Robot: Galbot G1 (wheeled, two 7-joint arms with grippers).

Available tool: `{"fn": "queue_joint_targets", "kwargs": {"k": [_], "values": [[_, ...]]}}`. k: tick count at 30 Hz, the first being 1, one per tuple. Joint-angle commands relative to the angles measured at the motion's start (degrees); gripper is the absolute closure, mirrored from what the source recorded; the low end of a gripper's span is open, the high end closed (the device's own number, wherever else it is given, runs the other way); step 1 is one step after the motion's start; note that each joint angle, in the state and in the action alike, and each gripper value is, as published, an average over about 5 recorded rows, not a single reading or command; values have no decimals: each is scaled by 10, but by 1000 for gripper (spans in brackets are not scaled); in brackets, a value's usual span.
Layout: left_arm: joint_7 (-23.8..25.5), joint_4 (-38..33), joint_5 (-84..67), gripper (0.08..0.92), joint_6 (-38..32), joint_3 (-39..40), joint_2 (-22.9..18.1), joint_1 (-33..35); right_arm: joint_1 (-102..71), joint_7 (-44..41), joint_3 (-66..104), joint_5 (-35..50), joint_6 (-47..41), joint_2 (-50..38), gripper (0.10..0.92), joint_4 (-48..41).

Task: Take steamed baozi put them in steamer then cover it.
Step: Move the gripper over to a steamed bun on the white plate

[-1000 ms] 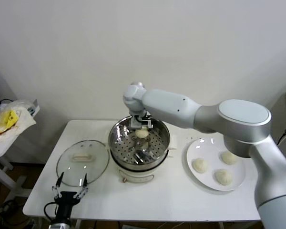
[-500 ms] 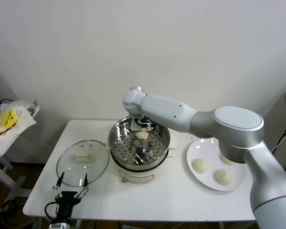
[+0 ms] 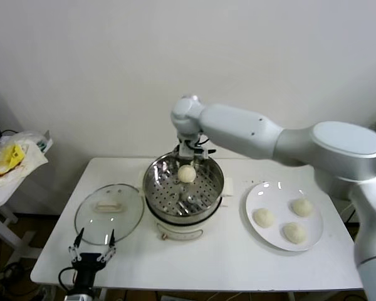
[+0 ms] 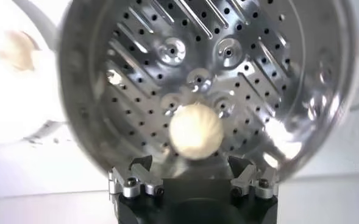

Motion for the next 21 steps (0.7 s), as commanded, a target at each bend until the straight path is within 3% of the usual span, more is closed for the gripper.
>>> {"fn": "queue_joint_targets", "kwargs": {"k": [1, 4, 11, 21], "values": [[-1, -2, -7, 177, 3, 1, 4, 4, 121, 58, -112, 331, -246, -186, 203, 112], [-1, -3, -9, 177, 5, -1, 6, 4, 123, 79, -135, 364, -328, -240, 203, 130], [-1, -5, -6, 177, 8, -4, 4, 3, 81, 85, -168, 371, -377, -352, 203, 135], [0, -7, 2, 177, 14, -8, -1, 1, -123, 78, -57, 252, -362, -389, 203, 110]]}}
